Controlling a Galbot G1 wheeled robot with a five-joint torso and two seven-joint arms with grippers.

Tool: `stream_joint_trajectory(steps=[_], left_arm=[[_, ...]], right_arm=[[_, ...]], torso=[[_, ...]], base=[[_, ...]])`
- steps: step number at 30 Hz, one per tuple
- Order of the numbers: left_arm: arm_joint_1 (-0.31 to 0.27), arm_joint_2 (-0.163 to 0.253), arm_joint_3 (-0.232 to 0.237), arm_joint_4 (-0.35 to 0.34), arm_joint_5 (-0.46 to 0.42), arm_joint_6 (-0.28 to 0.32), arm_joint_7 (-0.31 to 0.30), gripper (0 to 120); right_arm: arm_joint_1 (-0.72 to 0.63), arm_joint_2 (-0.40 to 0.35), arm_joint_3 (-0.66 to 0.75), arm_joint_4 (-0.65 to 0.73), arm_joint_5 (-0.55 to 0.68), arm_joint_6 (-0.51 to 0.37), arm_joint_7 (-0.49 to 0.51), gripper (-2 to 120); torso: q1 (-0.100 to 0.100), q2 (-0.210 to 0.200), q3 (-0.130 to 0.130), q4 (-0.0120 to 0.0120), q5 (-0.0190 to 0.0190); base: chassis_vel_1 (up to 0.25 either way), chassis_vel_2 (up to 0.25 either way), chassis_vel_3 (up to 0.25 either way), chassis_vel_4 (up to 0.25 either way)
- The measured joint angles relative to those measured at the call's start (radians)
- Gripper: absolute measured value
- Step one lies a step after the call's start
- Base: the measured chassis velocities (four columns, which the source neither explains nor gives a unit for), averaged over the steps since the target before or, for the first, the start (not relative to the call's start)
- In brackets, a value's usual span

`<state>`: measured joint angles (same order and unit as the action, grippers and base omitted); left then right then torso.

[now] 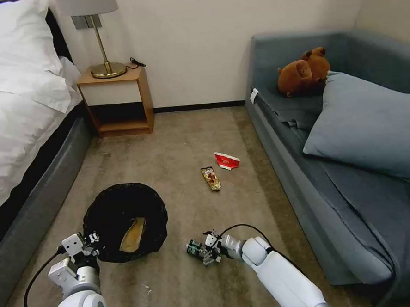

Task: Pick up the trash bin, then pick up the garbage on the floor and place it into the trash bin.

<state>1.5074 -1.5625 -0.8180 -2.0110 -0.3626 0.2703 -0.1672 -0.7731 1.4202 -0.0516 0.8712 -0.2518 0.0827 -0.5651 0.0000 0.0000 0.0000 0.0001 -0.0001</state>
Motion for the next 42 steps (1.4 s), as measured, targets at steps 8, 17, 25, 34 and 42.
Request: stream_joint_trajectory(steps=[8, 17, 25, 34, 42], left_arm=[[-0.019, 0.002, 0.002, 0.009, 0.0, 0.001, -0.005, 3], [-0.019, 0.005, 0.0, 0.012, -0.002, 0.001, -0.007, 3], [-0.011, 0.002, 0.002, 0.014, -0.002, -0.001, -0.005, 3], [-0.012, 0.004, 0.004, 0.014, -0.001, -0.002, -0.005, 3], [-0.013, 0.005, 0.004, 0.014, -0.002, -0.002, -0.005, 3]], right_arm=[[-0.012, 0.017, 0.012, -0.054, -0.006, 0.027, 0.002, 100], [-0.021, 0.034, 0.033, -0.083, -0.02, 0.049, 0.002, 100], [-0.018, 0.035, 0.062, -0.087, -0.013, 0.072, -0.043, 88], [-0.036, 0.031, 0.08, -0.092, -0.023, 0.083, -0.053, 57], [-0.042, 0.032, 0.087, -0.092, -0.022, 0.087, -0.059, 33]], torso=[[0.0, 0.0, 0.0, -0.0001, 0.0001], [0.0, 0.0, 0.0, -0.0001, 0.0001], [0.0, 0.0, 0.0, 0.0, 0.0001], [0.0, 0.0, 0.0, -0.0001, 0.0001], [0.0, 0.0, 0.0, -0.0001, 0.0001]], base=[[0.0, 0.0, 0.0, 0.0], [0.0, 0.0, 0.0, 0.0], [0.0, 0.0, 0.0, 0.0], [0.0, 0.0, 0.0, 0.0], [0.0, 0.0, 0.0, 0.0]])
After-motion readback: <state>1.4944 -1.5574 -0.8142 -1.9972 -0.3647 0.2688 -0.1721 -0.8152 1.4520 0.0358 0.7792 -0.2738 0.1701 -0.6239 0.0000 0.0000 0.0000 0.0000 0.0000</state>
